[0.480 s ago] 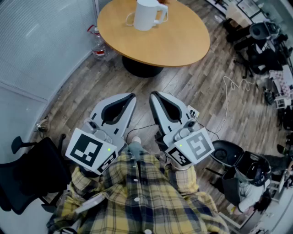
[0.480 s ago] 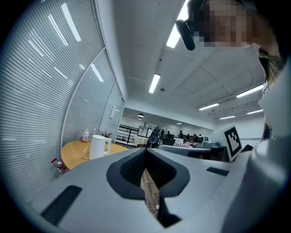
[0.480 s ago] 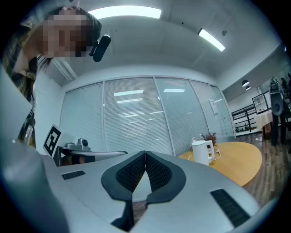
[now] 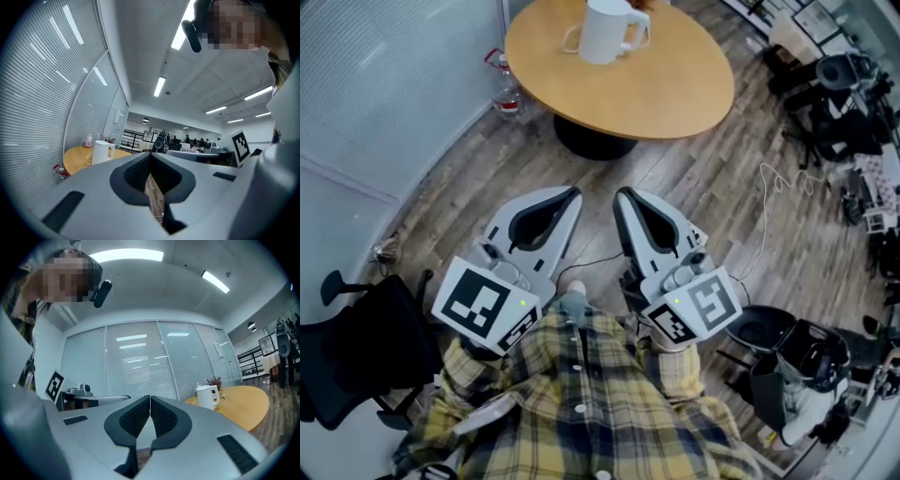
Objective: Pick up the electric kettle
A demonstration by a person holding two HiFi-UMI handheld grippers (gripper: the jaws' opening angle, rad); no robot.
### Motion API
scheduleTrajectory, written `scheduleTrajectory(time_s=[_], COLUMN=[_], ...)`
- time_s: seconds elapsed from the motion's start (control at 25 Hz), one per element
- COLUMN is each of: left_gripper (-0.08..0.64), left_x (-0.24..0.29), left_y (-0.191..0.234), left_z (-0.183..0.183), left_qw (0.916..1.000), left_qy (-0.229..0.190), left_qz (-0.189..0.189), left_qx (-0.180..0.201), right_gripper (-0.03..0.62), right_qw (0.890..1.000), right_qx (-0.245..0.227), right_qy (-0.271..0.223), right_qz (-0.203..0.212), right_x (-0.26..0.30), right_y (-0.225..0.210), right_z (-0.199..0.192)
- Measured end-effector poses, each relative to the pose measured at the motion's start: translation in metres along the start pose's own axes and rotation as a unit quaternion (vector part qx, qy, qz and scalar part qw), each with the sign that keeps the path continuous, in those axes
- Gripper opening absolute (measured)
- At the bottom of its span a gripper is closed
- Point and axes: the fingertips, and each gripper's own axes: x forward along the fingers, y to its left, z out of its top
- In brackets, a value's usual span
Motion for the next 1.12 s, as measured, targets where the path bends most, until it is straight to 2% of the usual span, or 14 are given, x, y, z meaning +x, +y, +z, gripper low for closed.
scheduleTrajectory(time_s=[0.32,0.72,1.12], left_gripper=[0.003,0.003,0.003], left_x=[0.011,0.027,0.032], left_y=[-0.015,-0.046,-0.01], left_z=[0.0,-0.006,-0.002], left_qw=[0.9999,0.9998,0.9994], left_qy=[-0.007,-0.013,-0.017], left_qz=[0.007,0.016,0.029], left_qx=[0.001,0.003,-0.004], right_gripper=[0.032,0.032,0.032], right_qw=[1.0,1.0,0.999], right_qx=[0.008,-0.005,0.0], right_qy=[0.002,0.007,0.019], right_qz=[0.01,0.024,0.034], right_x=[-0.018,-0.044,-0.009], right_y=[-0.012,-0.032,-0.036], right_z=[0.001,0.007,-0.001])
